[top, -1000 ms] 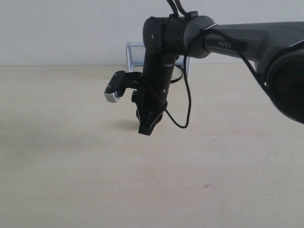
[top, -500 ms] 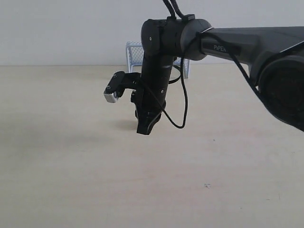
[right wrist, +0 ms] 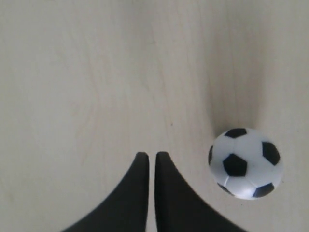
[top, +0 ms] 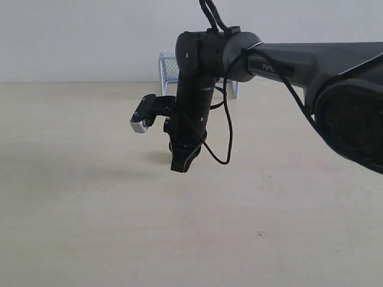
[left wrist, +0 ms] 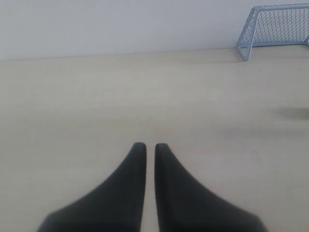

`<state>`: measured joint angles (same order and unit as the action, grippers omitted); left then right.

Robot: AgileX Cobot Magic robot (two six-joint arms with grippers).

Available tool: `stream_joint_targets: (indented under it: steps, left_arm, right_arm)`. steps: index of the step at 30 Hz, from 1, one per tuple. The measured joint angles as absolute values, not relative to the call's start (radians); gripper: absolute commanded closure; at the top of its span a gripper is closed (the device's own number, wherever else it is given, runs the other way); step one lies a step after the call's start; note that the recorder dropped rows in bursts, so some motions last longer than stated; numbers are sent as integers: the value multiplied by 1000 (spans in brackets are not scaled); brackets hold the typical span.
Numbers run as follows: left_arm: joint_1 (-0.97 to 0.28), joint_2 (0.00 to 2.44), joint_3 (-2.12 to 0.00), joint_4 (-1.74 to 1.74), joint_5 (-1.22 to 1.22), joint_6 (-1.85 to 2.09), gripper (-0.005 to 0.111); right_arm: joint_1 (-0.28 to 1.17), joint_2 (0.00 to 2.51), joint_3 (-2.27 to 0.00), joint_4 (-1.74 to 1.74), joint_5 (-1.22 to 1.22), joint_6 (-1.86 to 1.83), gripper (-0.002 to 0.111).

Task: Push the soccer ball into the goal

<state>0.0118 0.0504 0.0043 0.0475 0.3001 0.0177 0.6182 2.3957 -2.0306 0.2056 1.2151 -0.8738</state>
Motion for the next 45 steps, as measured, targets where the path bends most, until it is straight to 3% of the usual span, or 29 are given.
stream_joint_targets:
  steps: [45]
  left_arm:
    - [12, 50, 4, 48, 300, 18, 100]
  right_arm:
    - [618, 2403, -2031, 248, 1214, -976, 108]
